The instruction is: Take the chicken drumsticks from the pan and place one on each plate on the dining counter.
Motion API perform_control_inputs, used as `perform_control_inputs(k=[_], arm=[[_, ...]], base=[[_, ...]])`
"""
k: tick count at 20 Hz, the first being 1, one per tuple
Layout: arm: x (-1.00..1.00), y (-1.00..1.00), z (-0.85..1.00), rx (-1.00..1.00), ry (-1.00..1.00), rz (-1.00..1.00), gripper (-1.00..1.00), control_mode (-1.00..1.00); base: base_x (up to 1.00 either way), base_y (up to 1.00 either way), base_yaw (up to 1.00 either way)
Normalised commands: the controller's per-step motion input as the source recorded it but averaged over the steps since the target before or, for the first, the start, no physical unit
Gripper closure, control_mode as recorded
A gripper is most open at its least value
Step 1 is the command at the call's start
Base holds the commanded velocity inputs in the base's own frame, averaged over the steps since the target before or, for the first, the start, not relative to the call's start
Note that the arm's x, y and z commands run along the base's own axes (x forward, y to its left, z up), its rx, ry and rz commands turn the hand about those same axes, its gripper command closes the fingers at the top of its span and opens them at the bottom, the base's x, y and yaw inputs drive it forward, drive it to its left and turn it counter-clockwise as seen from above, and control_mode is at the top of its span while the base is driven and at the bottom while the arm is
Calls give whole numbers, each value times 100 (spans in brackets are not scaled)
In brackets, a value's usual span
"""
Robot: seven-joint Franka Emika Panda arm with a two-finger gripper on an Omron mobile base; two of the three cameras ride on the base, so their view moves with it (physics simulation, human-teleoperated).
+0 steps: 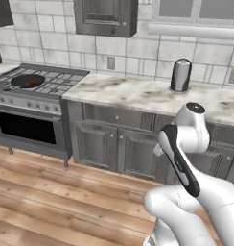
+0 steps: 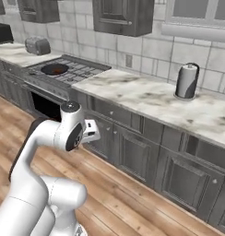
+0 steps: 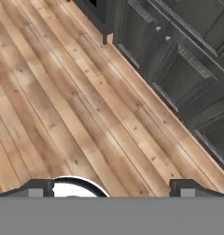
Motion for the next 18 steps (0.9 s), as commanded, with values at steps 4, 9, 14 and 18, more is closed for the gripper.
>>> perform_control_inputs(k=[4,9,14,18], arm=[[0,0,0,0,0,0,-100,100],[0,0,0,0,0,0,-100,100],[0,0,0,0,0,0,-100,100],[0,0,0,0,0,0,-100,100]], base=[[100,96,-16],[100,46,10],[100,31,15],[100,49,1]])
